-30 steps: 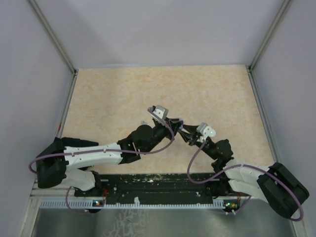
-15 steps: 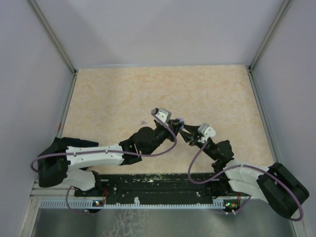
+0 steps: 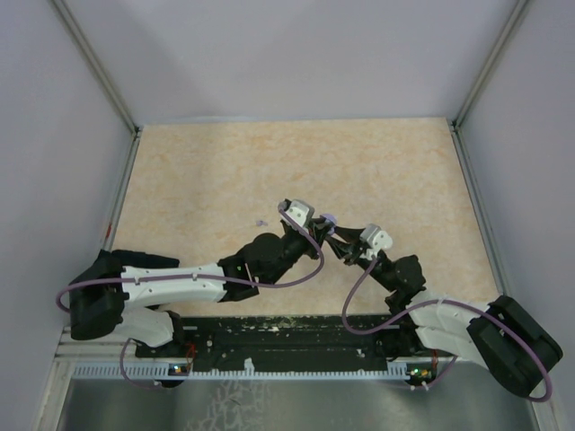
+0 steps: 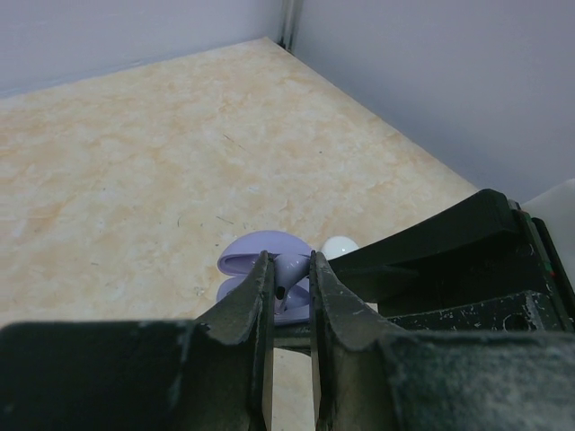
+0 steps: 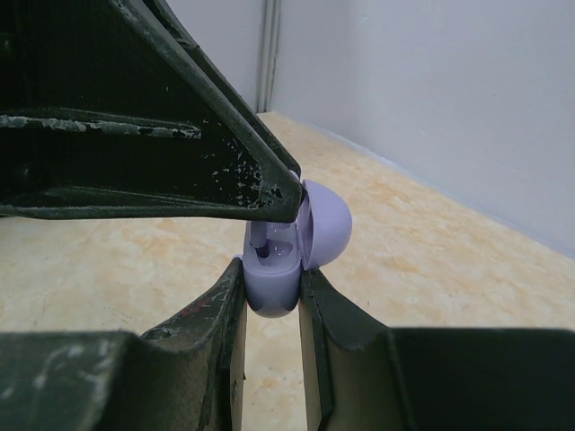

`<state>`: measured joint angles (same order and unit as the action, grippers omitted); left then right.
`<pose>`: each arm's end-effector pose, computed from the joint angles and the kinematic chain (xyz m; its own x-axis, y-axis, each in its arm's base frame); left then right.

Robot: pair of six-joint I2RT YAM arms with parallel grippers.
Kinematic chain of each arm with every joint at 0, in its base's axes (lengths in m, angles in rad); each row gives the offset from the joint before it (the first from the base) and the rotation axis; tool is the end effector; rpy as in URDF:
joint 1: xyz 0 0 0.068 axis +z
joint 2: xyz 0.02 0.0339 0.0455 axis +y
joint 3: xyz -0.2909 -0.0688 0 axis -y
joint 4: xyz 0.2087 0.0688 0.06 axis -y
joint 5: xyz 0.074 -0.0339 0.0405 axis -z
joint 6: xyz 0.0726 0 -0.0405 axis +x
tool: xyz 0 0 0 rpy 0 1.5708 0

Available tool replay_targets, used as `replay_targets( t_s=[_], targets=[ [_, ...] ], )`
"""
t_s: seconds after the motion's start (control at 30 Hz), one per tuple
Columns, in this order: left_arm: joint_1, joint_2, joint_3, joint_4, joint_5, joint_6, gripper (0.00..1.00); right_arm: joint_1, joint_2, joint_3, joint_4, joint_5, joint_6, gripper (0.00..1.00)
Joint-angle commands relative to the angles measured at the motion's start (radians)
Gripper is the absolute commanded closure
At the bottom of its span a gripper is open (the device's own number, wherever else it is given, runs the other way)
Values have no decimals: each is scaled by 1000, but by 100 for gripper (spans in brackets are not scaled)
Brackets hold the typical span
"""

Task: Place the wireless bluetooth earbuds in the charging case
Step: Place the earbud in the charging case.

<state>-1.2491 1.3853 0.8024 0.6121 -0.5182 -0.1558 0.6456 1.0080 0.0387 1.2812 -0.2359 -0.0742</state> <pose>0.1323 -0.2833 0.3386 -0.0945 -0.1429 -0.9852 0.6610 0.7311 -0.1694 0.1256 0.1158 0.2658 0.3010 0.1365 -0.9438 -0.7424 0.6547 -0.1421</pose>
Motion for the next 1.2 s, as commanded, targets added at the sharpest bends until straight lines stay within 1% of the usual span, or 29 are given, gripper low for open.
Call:
replay_targets(
  t_s=[0.0, 0.33, 0.5, 0.6, 0.8, 0.93, 1.07, 1.17],
  targets=[
    [-10, 3, -13, 2, -39, 32, 90, -1, -14, 0, 67, 8, 15, 100],
    [-11, 17, -15, 6, -7, 33, 89, -1, -15, 0, 67, 7, 18, 100],
    [-12, 26, -17, 2, 10, 30, 85, -1, -14, 0, 67, 8, 20, 100],
    [-15, 29, -18, -4, 11, 27, 79, -1, -15, 0, 69, 9, 20, 100],
    [-14, 11, -19, -5, 17, 27, 56, -1, -16, 0, 67, 12, 20, 100],
    [-13, -24, -18, -19, 11, 25, 47, -1, -16, 0, 63, 18, 19, 100],
    [-13, -81, -4, -113, -17, 5, 42, -1, -10, 0, 61, 25, 16, 100],
    [-6, -116, 39, -284, -82, -44, 39, -1, -7, 0, 61, 28, 15, 100]
  ],
)
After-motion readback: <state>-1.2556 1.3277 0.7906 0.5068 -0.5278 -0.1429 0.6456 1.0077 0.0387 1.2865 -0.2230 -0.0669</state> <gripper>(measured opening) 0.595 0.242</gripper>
